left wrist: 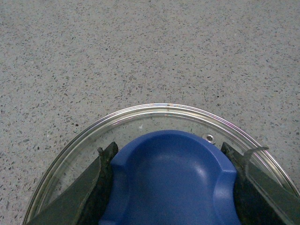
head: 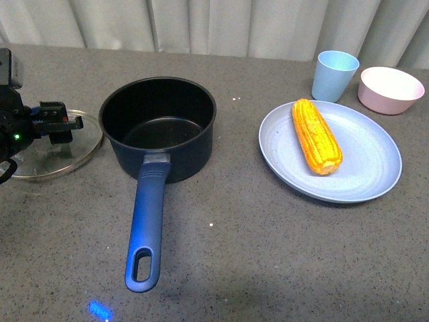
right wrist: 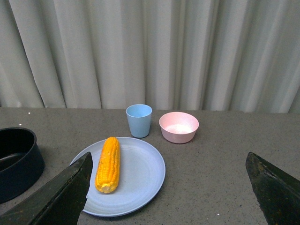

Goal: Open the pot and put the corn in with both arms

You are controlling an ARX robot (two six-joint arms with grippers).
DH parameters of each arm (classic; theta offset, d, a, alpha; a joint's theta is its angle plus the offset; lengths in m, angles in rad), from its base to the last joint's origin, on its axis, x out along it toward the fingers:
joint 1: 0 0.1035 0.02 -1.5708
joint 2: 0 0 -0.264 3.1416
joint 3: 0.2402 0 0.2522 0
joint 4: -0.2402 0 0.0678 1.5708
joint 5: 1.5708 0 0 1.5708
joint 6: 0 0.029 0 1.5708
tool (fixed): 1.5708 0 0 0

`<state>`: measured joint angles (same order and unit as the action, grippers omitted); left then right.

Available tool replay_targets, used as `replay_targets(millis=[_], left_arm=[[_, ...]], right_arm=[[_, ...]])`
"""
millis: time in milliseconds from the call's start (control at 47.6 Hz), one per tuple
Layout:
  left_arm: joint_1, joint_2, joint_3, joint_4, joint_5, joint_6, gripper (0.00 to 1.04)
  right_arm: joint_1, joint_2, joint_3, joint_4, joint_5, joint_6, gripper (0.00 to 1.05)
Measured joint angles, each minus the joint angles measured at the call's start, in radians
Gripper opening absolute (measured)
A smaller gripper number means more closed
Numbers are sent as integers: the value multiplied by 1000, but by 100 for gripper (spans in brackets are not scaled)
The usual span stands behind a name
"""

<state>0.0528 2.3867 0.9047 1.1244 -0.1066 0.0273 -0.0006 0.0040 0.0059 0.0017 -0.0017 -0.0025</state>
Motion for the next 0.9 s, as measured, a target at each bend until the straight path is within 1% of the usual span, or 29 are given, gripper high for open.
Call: replay_targets(millis=[252,273,294,315,379,421,484,526,610,694,820,904], left_arm=[[0,6,14,-18,-7,2,57],[0,6,15,-19,-7,0,59],[0,6,16,-23,-9,2,65],[0,6,16,-26,-11,2,69],[2,6,16,-28,-14,2,76],[4,6,16,-29,-14,2,83],[5,-2,14,-32,-13,2,97],[6,-9,10,-34,-14,2,100],[6,-37,-7,-36,-14,-4,98],[6,-80,-34,-37,-14,-1,98],[5,-206,-110,-44,-2,-6,98],[4,-295,-177,-10,2,-5,98]], right_arm=[[0,0,0,0,0,0,96],[0,0,0,0,0,0,96],[0,0,0,0,0,0,96],[0,0,0,0,0,0,96],[0,0,0,0,0,0,96],[0,0,0,0,0,0,96],[0,0,0,0,0,0,96],[0,0,0,0,0,0,96],[0,0,0,0,0,0,96],[0,0,0,0,0,0,96],[0,0,0,0,0,0,96],[0,0,0,0,0,0,96]])
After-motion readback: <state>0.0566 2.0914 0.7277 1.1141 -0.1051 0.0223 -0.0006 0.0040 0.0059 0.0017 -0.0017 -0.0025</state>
